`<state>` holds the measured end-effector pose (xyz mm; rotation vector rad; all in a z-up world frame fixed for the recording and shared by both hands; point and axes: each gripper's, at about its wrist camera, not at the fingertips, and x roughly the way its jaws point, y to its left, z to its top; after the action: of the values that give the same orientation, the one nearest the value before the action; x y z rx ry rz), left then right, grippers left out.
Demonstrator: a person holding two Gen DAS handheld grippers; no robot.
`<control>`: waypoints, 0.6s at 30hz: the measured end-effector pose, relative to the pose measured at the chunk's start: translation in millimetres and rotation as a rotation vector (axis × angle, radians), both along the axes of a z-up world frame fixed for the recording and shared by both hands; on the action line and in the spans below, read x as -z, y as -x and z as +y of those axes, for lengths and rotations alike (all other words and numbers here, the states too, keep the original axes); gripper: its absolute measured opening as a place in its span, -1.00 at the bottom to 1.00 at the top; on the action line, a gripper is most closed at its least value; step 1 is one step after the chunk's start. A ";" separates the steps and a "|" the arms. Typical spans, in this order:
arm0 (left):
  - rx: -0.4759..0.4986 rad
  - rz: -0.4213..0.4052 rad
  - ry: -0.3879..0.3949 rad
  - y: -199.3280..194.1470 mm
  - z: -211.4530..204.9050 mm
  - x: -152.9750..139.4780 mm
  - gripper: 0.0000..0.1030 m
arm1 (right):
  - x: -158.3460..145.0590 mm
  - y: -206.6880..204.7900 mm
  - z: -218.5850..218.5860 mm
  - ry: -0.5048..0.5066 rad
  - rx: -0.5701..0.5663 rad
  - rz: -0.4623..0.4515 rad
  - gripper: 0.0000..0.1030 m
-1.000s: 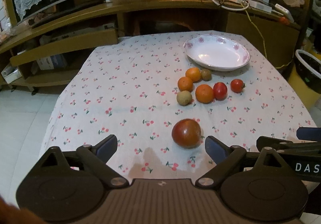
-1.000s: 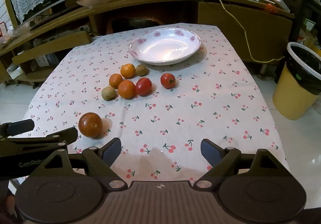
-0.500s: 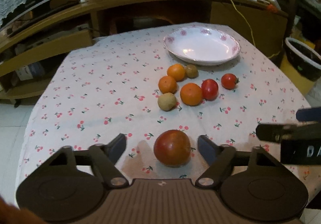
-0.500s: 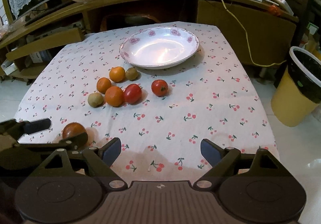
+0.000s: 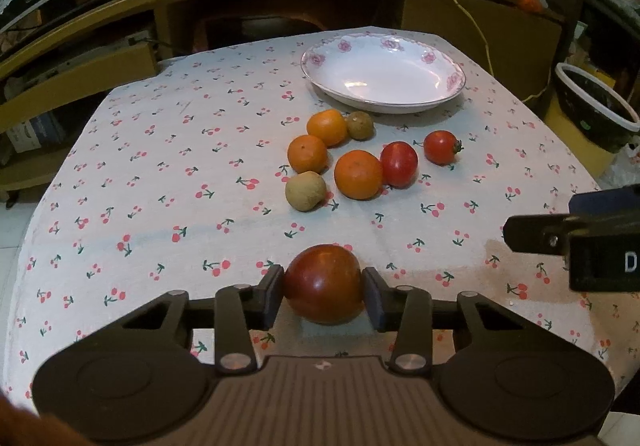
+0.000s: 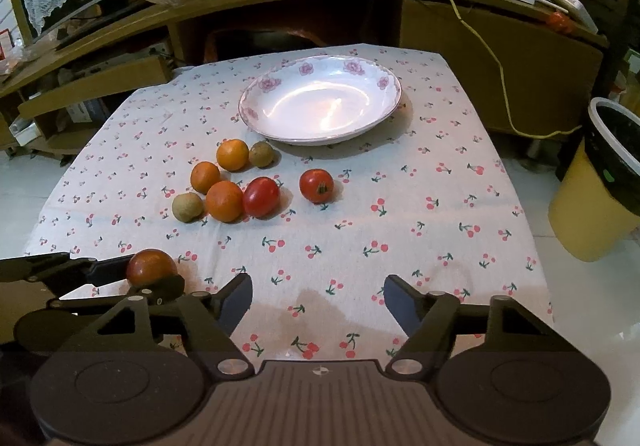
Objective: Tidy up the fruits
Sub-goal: 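Lower the left tool onto the large dark red tomato and close it, then grasp a red tomato with the right tool while the left tool lifts the dark tomato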
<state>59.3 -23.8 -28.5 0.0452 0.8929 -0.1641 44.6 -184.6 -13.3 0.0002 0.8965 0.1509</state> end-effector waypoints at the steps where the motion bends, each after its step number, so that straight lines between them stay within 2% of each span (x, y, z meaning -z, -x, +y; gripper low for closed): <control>1: 0.002 0.007 -0.002 -1.7 0.3 -0.6 -0.09 | -1.0 -2.2 -0.5 -0.002 -0.003 0.001 0.33; 2: 0.004 0.014 -0.004 -3.0 0.1 -1.5 -0.09 | -2.6 -4.8 -1.0 -0.004 -0.007 -0.001 0.27; 5: 0.023 0.023 -0.015 -9.1 -1.0 -4.0 -0.10 | -6.9 -14.5 -0.3 0.017 -0.029 -0.024 0.24; 7: 0.041 0.033 0.005 -15.5 -0.8 -5.9 -0.10 | -6.5 -23.1 -0.5 0.035 -0.051 -0.037 0.24; 13: 0.114 0.025 -0.003 -31.6 -3.7 -15.9 -0.10 | 5.7 -58.3 -1.0 0.041 -0.120 -0.009 0.06; 18: 0.118 0.046 0.057 -39.0 1.3 -15.6 -0.10 | 12.0 -77.3 6.4 0.065 -0.168 -0.013 0.02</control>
<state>98.3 -22.4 -13.0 0.0417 0.9311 -0.3014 121.9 -178.2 -25.3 -0.1370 0.8880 0.2774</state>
